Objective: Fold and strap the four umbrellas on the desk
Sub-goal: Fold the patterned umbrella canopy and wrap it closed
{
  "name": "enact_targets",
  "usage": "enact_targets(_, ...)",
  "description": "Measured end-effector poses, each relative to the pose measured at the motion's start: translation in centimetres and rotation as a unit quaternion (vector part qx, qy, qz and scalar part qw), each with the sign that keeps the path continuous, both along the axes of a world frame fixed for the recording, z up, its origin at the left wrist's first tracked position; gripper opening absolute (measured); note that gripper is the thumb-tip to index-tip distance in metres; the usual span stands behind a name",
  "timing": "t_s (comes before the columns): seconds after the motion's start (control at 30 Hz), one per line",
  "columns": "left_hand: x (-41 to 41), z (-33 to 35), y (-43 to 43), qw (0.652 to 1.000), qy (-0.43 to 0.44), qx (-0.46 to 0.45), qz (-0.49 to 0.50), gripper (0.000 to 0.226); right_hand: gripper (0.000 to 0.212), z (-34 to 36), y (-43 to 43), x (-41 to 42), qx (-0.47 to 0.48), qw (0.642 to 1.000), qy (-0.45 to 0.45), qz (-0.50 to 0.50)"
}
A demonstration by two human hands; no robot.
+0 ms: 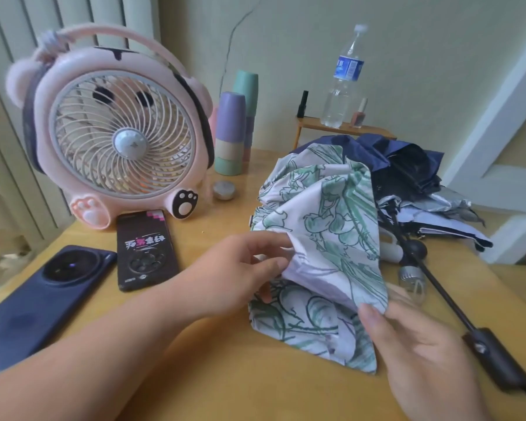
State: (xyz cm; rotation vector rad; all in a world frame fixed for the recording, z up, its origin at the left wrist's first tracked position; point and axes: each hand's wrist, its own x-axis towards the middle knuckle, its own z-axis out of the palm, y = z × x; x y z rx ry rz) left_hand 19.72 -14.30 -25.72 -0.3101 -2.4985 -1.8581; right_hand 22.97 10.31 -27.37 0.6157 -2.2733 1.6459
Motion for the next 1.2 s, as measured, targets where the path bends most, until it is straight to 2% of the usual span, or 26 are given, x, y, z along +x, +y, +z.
enact_targets(0.1, -0.3, -0.4, 0.5, 1.000, -0.006, 0.020, -0.013, 0.020, 0.045, -0.3, 0.6, -0.3, -0.058, 0.995, -0.084, 0.010)
enact_targets(0.17, -0.5, -0.6, 0.6, 1.000, 0.004, 0.015, -0.011, 0.031, 0.054, -0.6, 0.9, -0.5, -0.101, 0.984, -0.141, 0.026)
enact_targets(0.27, -0.8, -0.6, 0.7, 1.000, 0.009, -0.011, 0.006, 0.030, 0.069, -0.8, 1.0, -0.8, -0.157, 0.975, -0.155, 0.034)
enact_targets(0.33, -0.8, -0.5, 0.7, 0.999, 0.011, -0.033, 0.015, 0.030, 0.061, -1.0, 0.9, -1.0, -0.206, 0.964, -0.163, 0.038)
enact_targets(0.43, -0.7, -0.5, 0.4, 0.999, 0.015, -0.039, 0.029, 0.025, 0.026, -1.2, 0.9, -0.9, -0.234, 0.959, -0.158, 0.037)
enact_targets(0.5, -0.6, -0.2, 0.0, 0.998, 0.023, -0.030, 0.052, 0.019, 0.020, -1.3, 1.1, -1.2, -0.239, 0.961, -0.142, 0.008)
enact_targets(0.63, -0.1, 0.3, -0.6, 0.998, -0.005, 0.010, 0.062, 0.010, 0.030, -0.8, 0.7, -1.6, -0.263, 0.958, -0.114, -0.012)
enact_targets(0.7, 0.0, 0.5, -0.7, 0.999, -0.036, 0.021, 0.034, 0.009, 0.059, -1.0, 0.8, -1.5, -0.251, 0.959, -0.128, 0.003)
enact_targets(0.77, 0.0, 0.6, -0.5, 0.997, -0.068, 0.024, 0.012, 0.005, 0.072, -1.0, 1.0, -1.4, -0.240, 0.958, -0.154, 0.018)
enact_targets(0.9, 0.0, 0.6, 0.2, 0.993, -0.117, -0.008, -0.010, 0.019, 0.060, -0.2, 0.9, -0.8, -0.236, 0.946, -0.198, 0.103)
enact_targets(1.0, 0.0, 0.0, 0.6, 0.990, -0.133, -0.036, 0.007, 0.020, 0.063, 0.0, 0.4, -0.6, -0.193, 0.942, -0.221, 0.166)
enact_targets(1.1, 0.0, -0.4, 0.8, 0.990, -0.136, -0.045, 0.016, 0.024, 0.063, -0.2, 0.3, -0.6, -0.183, 0.943, -0.228, 0.162)
enact_targets(1.2, 0.0, 0.2, 0.4, 0.991, -0.134, 0.023, 0.007, 0.022, 0.068, -0.1, 0.4, -0.9, -0.207, 0.942, -0.230, 0.130)
